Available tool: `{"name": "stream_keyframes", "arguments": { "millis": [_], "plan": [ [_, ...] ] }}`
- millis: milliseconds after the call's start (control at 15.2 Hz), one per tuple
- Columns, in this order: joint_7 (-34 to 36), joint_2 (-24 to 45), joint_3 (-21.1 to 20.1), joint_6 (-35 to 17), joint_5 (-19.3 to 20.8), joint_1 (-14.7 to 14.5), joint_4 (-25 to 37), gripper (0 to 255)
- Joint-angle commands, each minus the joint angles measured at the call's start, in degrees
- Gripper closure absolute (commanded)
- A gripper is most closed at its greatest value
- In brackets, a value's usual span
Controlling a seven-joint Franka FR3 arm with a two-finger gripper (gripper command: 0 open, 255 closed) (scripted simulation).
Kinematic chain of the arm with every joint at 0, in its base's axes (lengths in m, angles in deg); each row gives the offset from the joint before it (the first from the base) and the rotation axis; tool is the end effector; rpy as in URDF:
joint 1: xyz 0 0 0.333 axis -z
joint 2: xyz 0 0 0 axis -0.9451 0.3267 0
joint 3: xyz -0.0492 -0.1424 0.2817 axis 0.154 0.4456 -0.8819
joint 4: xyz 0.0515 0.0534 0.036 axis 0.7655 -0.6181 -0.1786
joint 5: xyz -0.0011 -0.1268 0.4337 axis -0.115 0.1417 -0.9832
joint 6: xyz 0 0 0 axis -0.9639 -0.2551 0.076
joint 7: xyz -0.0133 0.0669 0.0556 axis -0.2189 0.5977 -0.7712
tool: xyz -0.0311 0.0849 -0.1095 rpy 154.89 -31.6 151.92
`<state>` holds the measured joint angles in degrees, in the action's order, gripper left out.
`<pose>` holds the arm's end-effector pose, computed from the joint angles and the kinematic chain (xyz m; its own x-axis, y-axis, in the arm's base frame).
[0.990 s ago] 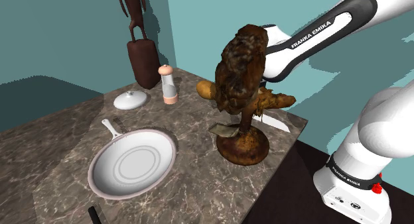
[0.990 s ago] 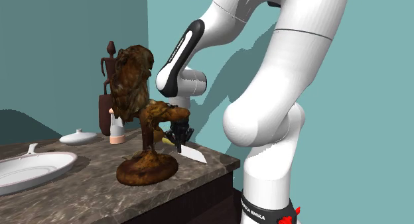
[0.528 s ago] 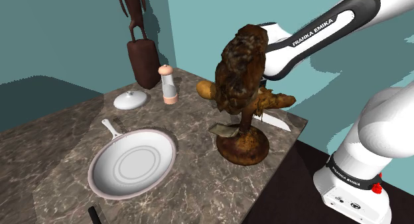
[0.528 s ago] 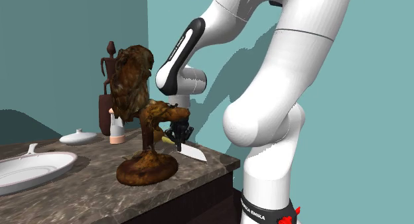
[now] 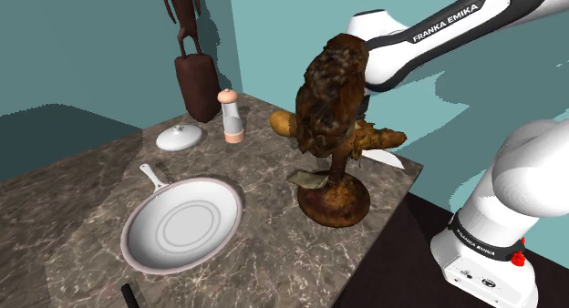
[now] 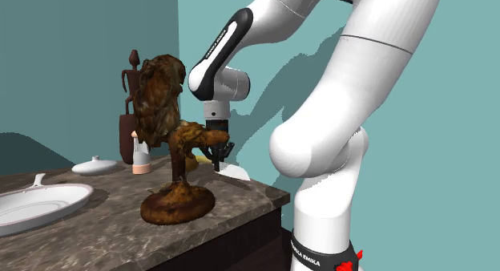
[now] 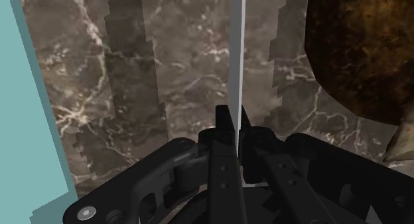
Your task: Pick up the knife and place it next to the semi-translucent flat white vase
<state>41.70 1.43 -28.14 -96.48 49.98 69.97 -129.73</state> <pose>0.4169 0.0481 0.3084 0.9977 0.0660 -0.0178 0.0660 -0.9978 -0.0037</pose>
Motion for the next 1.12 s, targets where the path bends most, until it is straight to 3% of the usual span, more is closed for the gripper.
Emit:
{"name": "stream_keyframes", "arguments": {
  "millis": [0, 1056],
  "plan": [
    [0.1, -0.9, 0.0, 2.0, 0.0, -0.1, 1.0, 255],
    [0.2, -5.8, 0.6, 15.8, 0.3, 0.0, 10.0, 255]
  ]
}}
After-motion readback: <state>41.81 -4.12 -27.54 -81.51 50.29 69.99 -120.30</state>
